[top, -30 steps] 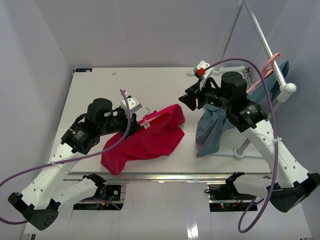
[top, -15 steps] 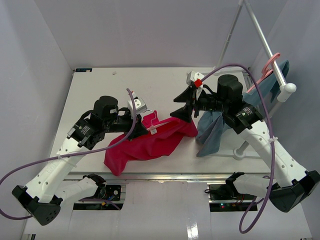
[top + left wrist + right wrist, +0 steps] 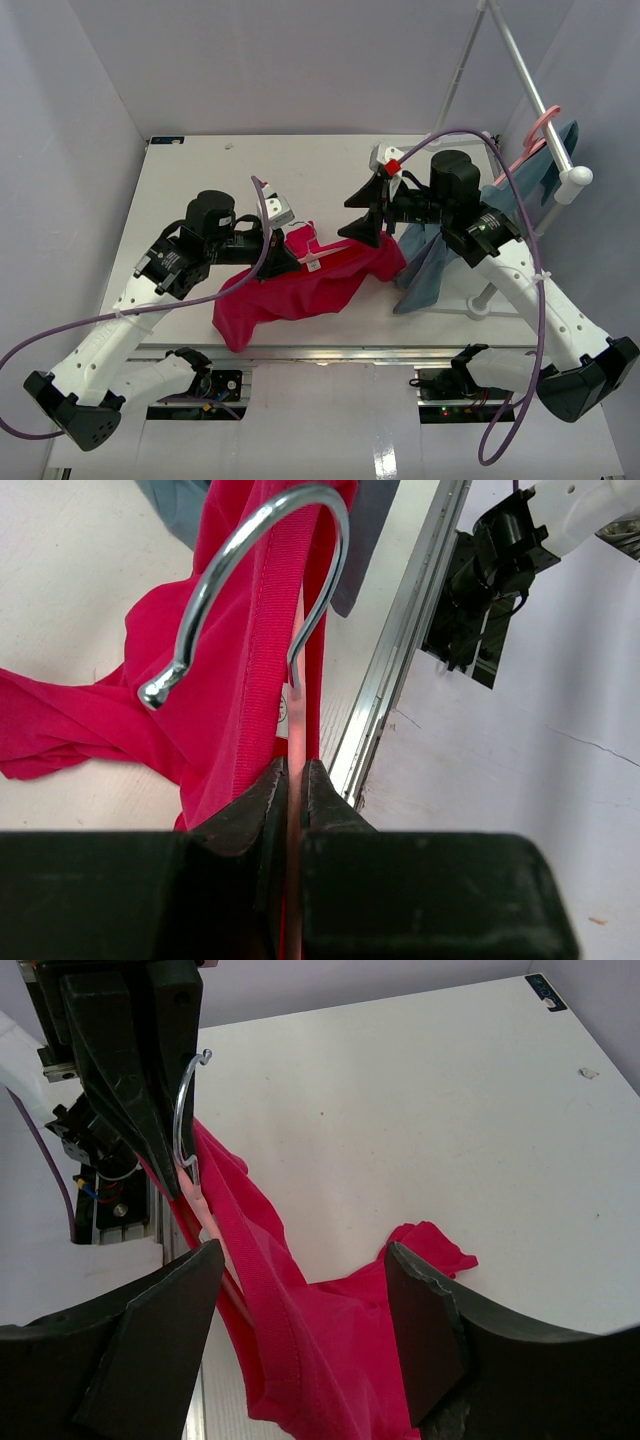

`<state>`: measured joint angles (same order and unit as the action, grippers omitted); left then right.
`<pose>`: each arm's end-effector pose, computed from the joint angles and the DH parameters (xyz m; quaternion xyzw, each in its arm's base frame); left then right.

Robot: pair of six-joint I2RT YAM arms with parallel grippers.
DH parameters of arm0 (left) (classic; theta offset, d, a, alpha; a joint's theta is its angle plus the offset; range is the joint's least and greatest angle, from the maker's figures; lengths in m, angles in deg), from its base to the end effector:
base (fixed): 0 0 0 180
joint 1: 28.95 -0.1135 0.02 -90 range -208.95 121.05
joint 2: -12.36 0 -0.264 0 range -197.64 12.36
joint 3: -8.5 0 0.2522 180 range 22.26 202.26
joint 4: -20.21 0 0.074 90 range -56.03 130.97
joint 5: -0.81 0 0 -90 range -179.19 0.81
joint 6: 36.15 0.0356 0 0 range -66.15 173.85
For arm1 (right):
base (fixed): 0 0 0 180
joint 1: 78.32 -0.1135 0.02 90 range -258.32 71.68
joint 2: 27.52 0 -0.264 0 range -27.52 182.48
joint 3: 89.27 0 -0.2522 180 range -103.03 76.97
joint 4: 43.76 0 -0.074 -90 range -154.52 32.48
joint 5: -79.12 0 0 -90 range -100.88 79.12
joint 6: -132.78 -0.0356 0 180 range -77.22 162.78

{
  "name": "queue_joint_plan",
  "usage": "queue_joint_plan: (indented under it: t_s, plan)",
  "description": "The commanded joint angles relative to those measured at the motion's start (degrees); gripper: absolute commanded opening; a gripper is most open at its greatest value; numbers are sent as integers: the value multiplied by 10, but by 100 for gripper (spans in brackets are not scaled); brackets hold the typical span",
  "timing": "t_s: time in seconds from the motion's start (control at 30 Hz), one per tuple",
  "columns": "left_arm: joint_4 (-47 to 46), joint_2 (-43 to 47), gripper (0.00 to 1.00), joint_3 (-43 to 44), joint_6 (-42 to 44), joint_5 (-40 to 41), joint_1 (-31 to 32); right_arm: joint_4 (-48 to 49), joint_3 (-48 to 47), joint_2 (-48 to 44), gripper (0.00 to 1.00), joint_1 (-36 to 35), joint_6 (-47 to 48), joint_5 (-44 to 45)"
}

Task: Place the t-shirt on the hanger

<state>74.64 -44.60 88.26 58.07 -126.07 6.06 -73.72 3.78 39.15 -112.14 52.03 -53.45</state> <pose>0.1481 -0.1298 0.3788 0.4233 0.7284 -0.3891 0.3727 0.1950 0.1596 0.4265 -0.4792 0.5765 0.3989 0.5281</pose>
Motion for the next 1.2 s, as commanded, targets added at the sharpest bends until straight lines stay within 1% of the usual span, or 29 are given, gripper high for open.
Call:
queue_joint_plan:
  t_s: [0.0,0.17,0.27,0.4,0.5,0.6,0.7,0.73,0.8,0.87,0.93,0.97,1.03,1.17]
  plan:
    - [-27,22,0,-1,-1,-29,-1,30,-9,-5,72,-8,-10,-45]
    - [-30,9,0,-3,-3,-30,-1,41,-11,6,72,-38,-9,-59]
    - [-35,3,0,-5,-5,-30,0,44,-21,13,72,-77,-3,-43]
    - [-38,5,0,-12,-5,-35,-1,43,-36,29,72,-125,8,-2]
    - [-45,12,0,-23,-5,-36,-1,48,-54,55,72,-140,7,28]
    - [-45,12,0,-28,-3,-37,0,66,-55,67,71,-140,3,58]
    - [-45,12,0,-30,0,-41,-1,71,-50,77,69,-141,6,69]
    - [-47,13,0,-31,0,-43,0,71,-48,81,64,-141,7,70]
    - [-49,13,0,-33,1,-45,0,81,-40,85,49,-140,10,61]
    - [-48,14,0,-33,2,-47,0,84,-37,87,30,-140,12,58]
    - [-49,17,0,-33,3,-47,0,84,-35,86,16,-140,23,56]
    - [-50,19,0,-34,3,-46,0,84,-33,83,11,-141,28,56]
    - [-49,21,0,-33,2,-44,-1,87,-23,75,8,-141,43,47]
    - [-50,14,0,-26,-3,-38,-1,102,6,45,8,-141,65,21]
